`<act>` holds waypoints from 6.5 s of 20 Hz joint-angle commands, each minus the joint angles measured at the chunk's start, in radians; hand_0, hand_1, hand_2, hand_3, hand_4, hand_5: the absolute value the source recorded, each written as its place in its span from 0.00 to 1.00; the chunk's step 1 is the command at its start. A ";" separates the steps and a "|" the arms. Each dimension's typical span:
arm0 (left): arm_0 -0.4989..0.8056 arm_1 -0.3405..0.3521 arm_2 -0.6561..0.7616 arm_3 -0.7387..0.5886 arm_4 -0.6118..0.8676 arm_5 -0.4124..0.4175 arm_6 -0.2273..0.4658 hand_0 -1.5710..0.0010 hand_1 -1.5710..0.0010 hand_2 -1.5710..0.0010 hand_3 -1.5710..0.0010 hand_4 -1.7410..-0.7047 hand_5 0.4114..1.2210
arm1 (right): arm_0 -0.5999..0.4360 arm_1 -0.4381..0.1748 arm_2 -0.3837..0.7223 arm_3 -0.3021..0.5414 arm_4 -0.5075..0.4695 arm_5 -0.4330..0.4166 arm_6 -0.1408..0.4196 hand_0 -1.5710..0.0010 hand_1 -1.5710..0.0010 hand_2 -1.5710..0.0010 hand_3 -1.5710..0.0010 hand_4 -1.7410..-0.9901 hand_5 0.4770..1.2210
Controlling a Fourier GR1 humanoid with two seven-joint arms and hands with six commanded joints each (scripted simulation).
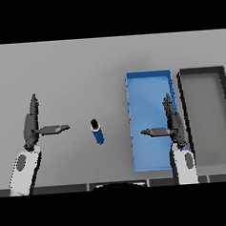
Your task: Pick up the blue pipe and place it into the blue bin.
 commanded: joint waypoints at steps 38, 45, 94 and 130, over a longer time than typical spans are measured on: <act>-0.024 -0.075 -0.358 0.001 -0.152 -0.443 -0.092 1.00 1.00 1.00 1.00 0.50 0.11 | 0.099 -0.145 0.092 -0.102 0.138 0.084 -0.046 1.00 1.00 1.00 1.00 0.56 0.24; -0.103 -0.175 -0.372 0.143 -0.188 -0.432 -0.115 1.00 1.00 1.00 1.00 0.53 0.12 | 0.110 -0.142 0.095 -0.118 0.144 0.078 -0.035 1.00 1.00 1.00 1.00 0.56 0.25; -0.185 -0.277 -0.414 -0.094 -0.102 -0.443 -0.029 0.00 0.00 0.00 0.08 0.01 1.00 | -0.107 -0.333 0.135 -0.365 -0.390 0.466 0.172 1.00 1.00 1.00 1.00 0.54 0.04; -0.175 -0.298 -0.379 -0.103 -0.150 -0.511 -0.016 0.00 0.00 0.00 0.02 0.01 1.00 | -0.611 -0.155 0.422 -0.160 -0.389 0.589 0.262 0.04 0.04 0.04 0.05 0.37 0.89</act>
